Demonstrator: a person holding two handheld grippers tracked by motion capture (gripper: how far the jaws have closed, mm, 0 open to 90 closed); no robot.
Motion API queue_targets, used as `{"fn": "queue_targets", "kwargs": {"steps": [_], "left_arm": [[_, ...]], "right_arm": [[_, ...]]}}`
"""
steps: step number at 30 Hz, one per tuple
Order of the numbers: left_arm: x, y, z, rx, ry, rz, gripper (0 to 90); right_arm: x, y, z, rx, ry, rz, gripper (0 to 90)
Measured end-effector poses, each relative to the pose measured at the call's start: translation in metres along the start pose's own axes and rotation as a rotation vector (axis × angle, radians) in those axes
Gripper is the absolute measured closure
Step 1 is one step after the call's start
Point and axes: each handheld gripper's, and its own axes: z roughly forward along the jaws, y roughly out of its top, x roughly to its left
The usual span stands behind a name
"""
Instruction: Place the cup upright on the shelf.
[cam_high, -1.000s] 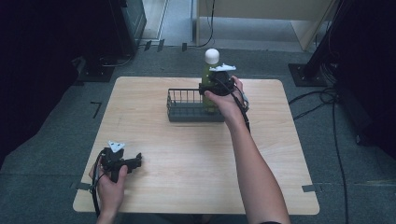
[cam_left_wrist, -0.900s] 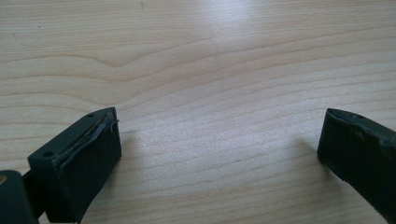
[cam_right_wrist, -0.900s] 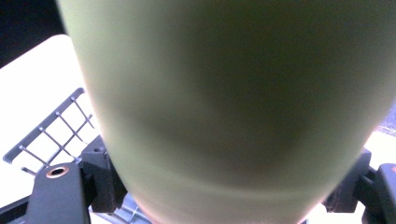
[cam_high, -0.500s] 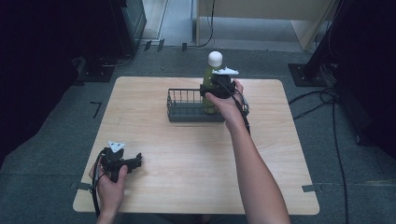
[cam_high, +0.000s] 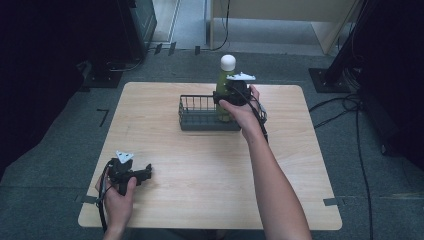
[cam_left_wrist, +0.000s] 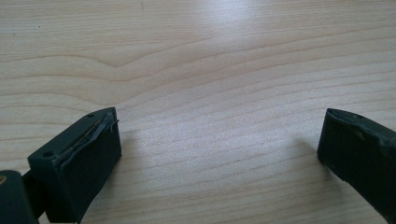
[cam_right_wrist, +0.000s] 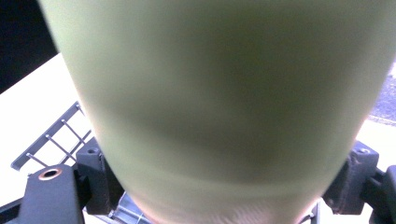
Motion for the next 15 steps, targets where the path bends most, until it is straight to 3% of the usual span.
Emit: {"fn": "queue_targets", "kwargs": {"steps": [15], "left_arm": [[-0.0001,0.0000,0.0001,-0.002,0.000,-0.001,0.0]], "right_arm": [[-0.0041,-0.0007,-0.0084,0.030,0.020,0.006,10.9]]}}
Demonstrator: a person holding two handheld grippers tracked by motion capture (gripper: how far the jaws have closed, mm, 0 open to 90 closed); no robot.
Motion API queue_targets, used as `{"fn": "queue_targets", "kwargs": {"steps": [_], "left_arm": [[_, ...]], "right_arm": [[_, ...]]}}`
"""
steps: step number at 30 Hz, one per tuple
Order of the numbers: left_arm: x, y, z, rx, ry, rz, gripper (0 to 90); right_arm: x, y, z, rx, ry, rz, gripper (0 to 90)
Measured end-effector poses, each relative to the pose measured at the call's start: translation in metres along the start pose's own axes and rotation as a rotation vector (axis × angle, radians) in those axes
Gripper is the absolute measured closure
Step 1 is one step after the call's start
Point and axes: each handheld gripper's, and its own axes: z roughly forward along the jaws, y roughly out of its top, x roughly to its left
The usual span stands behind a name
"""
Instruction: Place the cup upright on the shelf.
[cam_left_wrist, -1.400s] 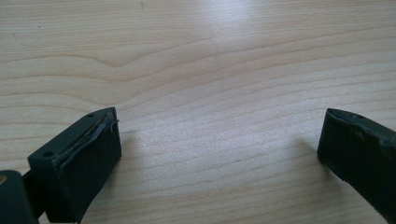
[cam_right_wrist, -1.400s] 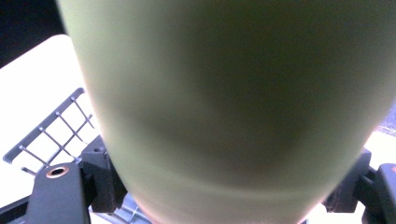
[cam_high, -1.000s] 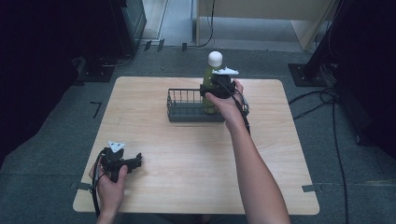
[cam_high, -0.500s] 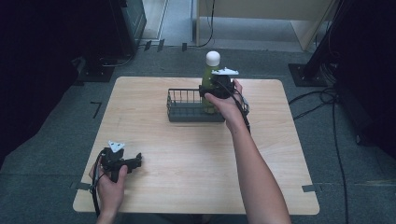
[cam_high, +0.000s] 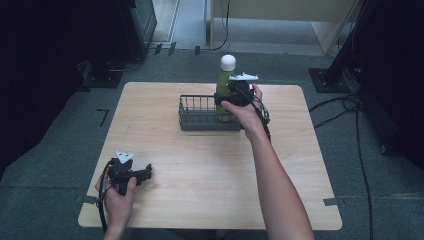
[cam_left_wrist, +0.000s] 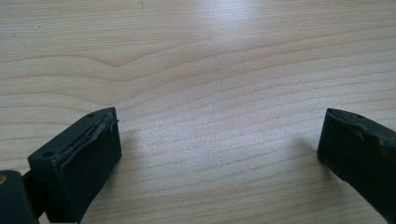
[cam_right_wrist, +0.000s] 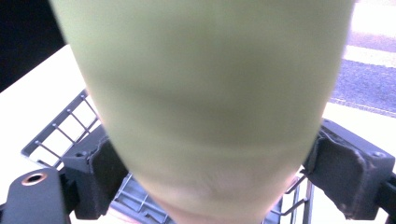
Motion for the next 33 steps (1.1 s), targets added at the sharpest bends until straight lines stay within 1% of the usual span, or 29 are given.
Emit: {"fn": "queue_targets", "kwargs": {"steps": [3,4,6,9,10,11,12,19,22,23,24,25,27,28,29,30,32,33], "left_arm": [[0.000,0.000,0.000,0.000,0.000,0.001,0.0],[0.000,0.000,0.000,0.000,0.000,0.002,0.0],[0.000,0.000,0.000,0.000,-0.001,0.001,0.0],[0.000,0.000,0.000,0.000,0.000,0.001,0.0],[0.000,0.000,0.000,0.000,0.000,0.001,0.0],[0.000,0.000,0.000,0.000,0.000,0.000,0.0],[0.000,0.000,0.000,0.000,0.000,0.000,0.0],[0.000,0.000,0.000,0.000,0.000,0.000,0.0],[0.000,0.000,0.000,0.000,0.000,0.000,0.0],[0.000,0.000,0.000,0.000,0.000,0.000,0.0],[0.000,0.000,0.000,0.000,0.000,0.000,0.0],[0.000,0.000,0.000,0.000,0.000,0.000,0.0],[0.000,0.000,0.000,0.000,0.000,0.000,0.0],[0.000,0.000,0.000,0.000,0.000,0.000,0.0],[0.000,0.000,0.000,0.000,0.000,0.000,0.0],[0.000,0.000,0.000,0.000,0.000,0.000,0.0],[0.000,0.000,0.000,0.000,0.000,0.000,0.0],[0.000,0.000,0.000,0.000,0.000,0.000,0.0]], "right_arm": [[0.000,-0.001,-0.002,0.004,0.009,0.001,8.2],[0.000,-0.002,-0.005,0.017,0.022,-0.002,5.3],[-0.001,-0.003,-0.008,0.027,0.030,-0.010,2.8],[-0.002,-0.004,-0.012,0.033,0.034,-0.018,1.4],[-0.002,-0.006,-0.016,0.033,0.046,-0.023,0.0],[-0.002,-0.006,-0.016,0.033,0.046,-0.023,0.0],[-0.003,-0.009,-0.020,0.033,0.050,-0.028,0.0],[-0.006,-0.019,-0.031,0.030,0.039,-0.020,0.0],[-0.011,-0.029,-0.038,0.033,0.036,-0.020,0.0],[-0.011,-0.029,-0.038,0.033,0.036,-0.020,0.0],[-0.013,-0.034,-0.042,0.034,0.031,-0.020,0.0],[-0.013,-0.034,-0.042,0.034,0.031,-0.020,0.0],[-0.015,-0.038,-0.046,0.033,0.022,-0.023,0.0],[-0.018,-0.043,-0.051,0.032,0.017,-0.027,0.0],[-0.018,-0.043,-0.051,0.032,0.017,-0.027,0.0],[-0.021,-0.049,-0.055,0.039,0.015,-0.028,0.0],[-0.024,-0.055,-0.058,0.044,0.011,-0.028,0.0],[-0.024,-0.055,-0.058,0.044,0.011,-0.028,0.0]]}}
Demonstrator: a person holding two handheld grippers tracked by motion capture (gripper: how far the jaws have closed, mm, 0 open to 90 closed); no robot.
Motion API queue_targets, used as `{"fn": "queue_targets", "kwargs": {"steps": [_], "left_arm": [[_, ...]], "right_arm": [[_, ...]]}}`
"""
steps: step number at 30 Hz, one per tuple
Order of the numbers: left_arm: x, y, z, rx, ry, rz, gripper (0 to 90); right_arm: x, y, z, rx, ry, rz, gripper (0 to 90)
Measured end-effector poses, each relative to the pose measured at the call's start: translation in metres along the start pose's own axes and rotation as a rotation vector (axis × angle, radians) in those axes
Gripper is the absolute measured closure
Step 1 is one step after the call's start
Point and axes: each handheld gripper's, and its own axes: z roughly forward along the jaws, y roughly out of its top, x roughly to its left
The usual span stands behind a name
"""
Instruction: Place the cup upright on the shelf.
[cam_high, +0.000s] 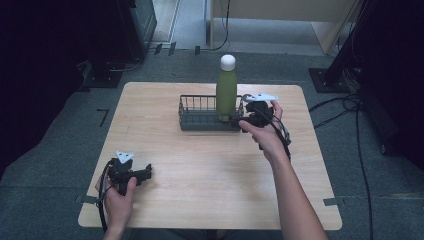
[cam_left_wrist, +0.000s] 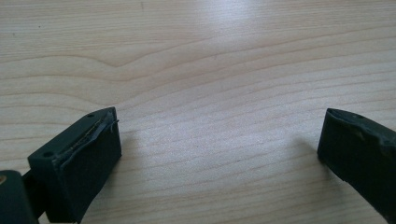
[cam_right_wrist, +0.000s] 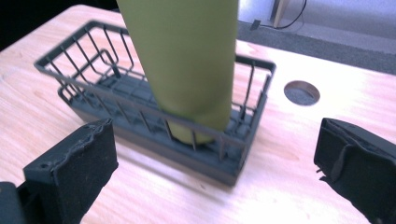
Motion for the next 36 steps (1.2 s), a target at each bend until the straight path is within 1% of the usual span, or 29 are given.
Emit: {"fn": "queue_targets", "kwargs": {"steps": [1,5,6,7,8,9,10,11,12,13,14,16,19,20,22,23,26,27,28,29,30,31,32,34,36], "left_arm": [[0.000,0.000,0.000,0.000,0.000,0.000,0.0],[0.000,0.000,0.000,0.000,-0.001,0.000,0.0],[0.000,0.000,0.000,0.000,-0.001,0.000,0.0],[0.000,0.000,0.000,0.000,0.000,0.001,0.0],[0.000,0.000,0.000,0.000,0.000,0.001,0.0],[0.000,0.000,0.000,0.000,0.000,0.001,0.0],[0.000,0.000,0.000,0.000,0.000,0.001,0.0],[0.000,0.000,0.000,0.000,0.000,0.001,0.0],[0.000,0.000,0.000,0.000,0.000,0.001,0.0],[0.000,0.000,0.000,0.000,0.000,0.001,0.0],[0.000,0.000,0.000,0.000,0.000,0.001,0.0],[0.000,0.000,0.000,0.000,0.000,0.001,0.0],[0.000,0.000,0.000,0.000,0.000,0.001,0.0],[0.000,0.000,0.000,-0.001,-0.001,0.001,0.0],[0.000,0.000,0.000,-0.001,0.000,-0.001,0.0],[0.000,0.000,0.000,-0.001,0.000,-0.001,0.0],[0.000,0.000,0.000,-0.001,0.000,-0.001,0.0],[0.000,0.000,0.000,-0.001,0.000,-0.001,0.0],[0.000,0.000,0.000,-0.001,0.000,-0.001,0.0],[0.000,0.000,0.000,-0.001,0.000,0.000,0.0],[0.000,0.000,0.000,-0.001,0.000,0.000,0.0],[0.000,0.000,0.000,-0.001,0.000,-0.001,0.0],[0.000,0.000,0.000,-0.001,0.000,-0.001,0.0],[0.000,0.000,0.000,-0.002,0.001,0.000,0.0],[0.000,0.000,0.000,-0.001,0.001,0.001,0.0]], "right_arm": [[-0.003,-0.006,-0.003,0.006,-0.005,0.002,0.0],[-0.007,-0.018,-0.010,0.009,-0.010,0.002,0.0],[-0.007,-0.018,-0.010,0.009,-0.010,0.002,0.0],[-0.009,-0.024,-0.013,0.010,-0.017,-0.001,0.0],[-0.009,-0.024,-0.013,0.010,-0.017,-0.001,0.0],[-0.011,-0.030,-0.015,0.013,-0.020,-0.005,0.0],[-0.011,-0.030,-0.015,0.013,-0.020,-0.005,0.0],[-0.014,-0.037,-0.018,0.016,-0.028,-0.007,0.0],[-0.014,-0.037,-0.018,0.016,-0.028,-0.007,0.0],[-0.016,-0.043,-0.020,0.021,-0.033,0.002,0.0],[-0.016,-0.043,-0.020,0.021,-0.033,0.002,0.0],[-0.020,-0.052,-0.022,0.031,-0.041,0.009,0.0],[-0.023,-0.057,-0.024,0.032,-0.049,0.013,0.0],[-0.026,-0.064,-0.026,0.034,-0.057,0.020,0.0],[-0.028,-0.068,-0.027,0.037,-0.063,0.018,0.0],[-0.031,-0.075,-0.029,0.042,-0.071,0.024,0.0],[-0.036,-0.086,-0.033,0.053,-0.080,0.042,0.0],[-0.036,-0.086,-0.033,0.053,-0.080,0.042,0.0],[-0.038,-0.090,-0.034,0.054,-0.084,0.044,0.0],[-0.042,-0.097,-0.036,0.057,-0.088,0.057,0.0],[-0.042,-0.097,-0.036,0.057,-0.088,0.057,0.0],[-0.046,-0.105,-0.039,0.065,-0.096,0.061,0.0],[-0.046,-0.105,-0.039,0.065,-0.096,0.061,0.0],[-0.051,-0.117,-0.044,0.075,-0.106,0.067,0.0],[-0.053,-0.120,-0.045,0.077,-0.109,0.072,0.0]]}}
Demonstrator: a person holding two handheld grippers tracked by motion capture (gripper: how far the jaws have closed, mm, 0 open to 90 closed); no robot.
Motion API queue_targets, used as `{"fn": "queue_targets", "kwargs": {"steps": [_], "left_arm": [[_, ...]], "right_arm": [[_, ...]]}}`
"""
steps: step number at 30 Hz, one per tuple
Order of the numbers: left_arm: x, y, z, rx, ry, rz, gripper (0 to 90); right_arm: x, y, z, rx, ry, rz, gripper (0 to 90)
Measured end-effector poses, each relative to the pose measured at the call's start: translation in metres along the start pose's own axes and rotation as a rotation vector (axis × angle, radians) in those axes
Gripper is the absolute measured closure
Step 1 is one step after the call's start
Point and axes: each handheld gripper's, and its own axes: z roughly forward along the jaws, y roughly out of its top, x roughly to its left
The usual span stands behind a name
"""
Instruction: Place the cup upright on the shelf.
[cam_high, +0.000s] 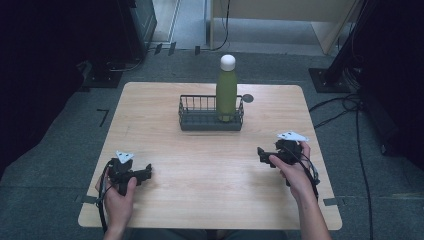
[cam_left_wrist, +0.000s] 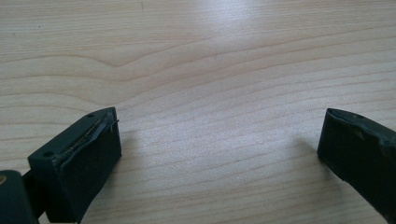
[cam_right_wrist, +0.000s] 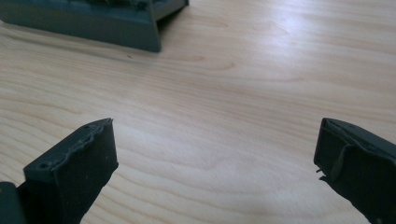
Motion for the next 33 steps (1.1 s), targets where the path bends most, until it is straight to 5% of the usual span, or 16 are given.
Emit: {"fn": "queue_targets", "kwargs": {"steps": [26,33], "left_arm": [[0.000,0.000,0.000,0.001,0.000,0.001,0.0],[0.000,0.000,0.000,0.001,0.000,0.001,0.0]], "right_arm": [[-0.064,-0.089,-0.036,0.059,-0.099,0.105,0.0],[-0.068,-0.100,-0.043,0.056,-0.115,0.094,0.0]]}}
